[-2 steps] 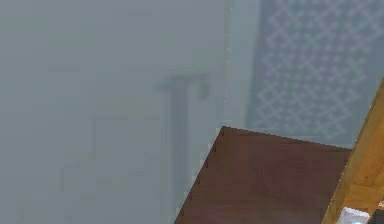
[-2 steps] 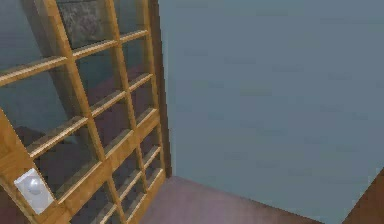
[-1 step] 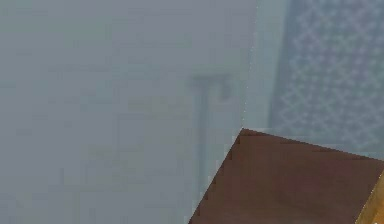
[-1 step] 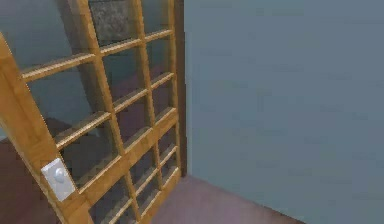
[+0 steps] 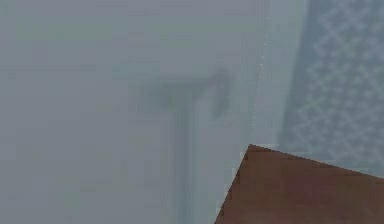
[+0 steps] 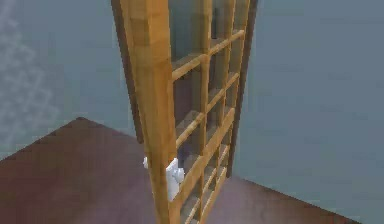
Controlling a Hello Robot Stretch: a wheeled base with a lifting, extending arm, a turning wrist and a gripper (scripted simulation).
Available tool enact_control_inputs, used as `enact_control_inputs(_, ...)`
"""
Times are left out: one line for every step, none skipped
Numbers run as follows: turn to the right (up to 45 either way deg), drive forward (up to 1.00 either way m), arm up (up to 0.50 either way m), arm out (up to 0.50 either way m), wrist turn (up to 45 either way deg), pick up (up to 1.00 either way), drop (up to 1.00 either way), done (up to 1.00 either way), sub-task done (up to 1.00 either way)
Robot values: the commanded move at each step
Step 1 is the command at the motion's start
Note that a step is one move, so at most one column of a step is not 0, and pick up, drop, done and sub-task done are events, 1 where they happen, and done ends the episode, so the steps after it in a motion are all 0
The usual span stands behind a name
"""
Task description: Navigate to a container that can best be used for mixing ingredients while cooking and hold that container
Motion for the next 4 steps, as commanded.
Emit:
enact_control_inputs(24.0,0.00,0.00,0.00,0.0,0.00,0.00,0.00,0.00)
enact_control_inputs(0.0,0.60,0.00,0.00,0.0,0.00,0.00,0.00,0.00)
enact_control_inputs(42.0,0.00,0.00,0.00,0.0,0.00,0.00,0.00,0.00)
enact_control_inputs(0.0,0.20,0.00,0.00,0.0,0.00,0.00,0.00,0.00)
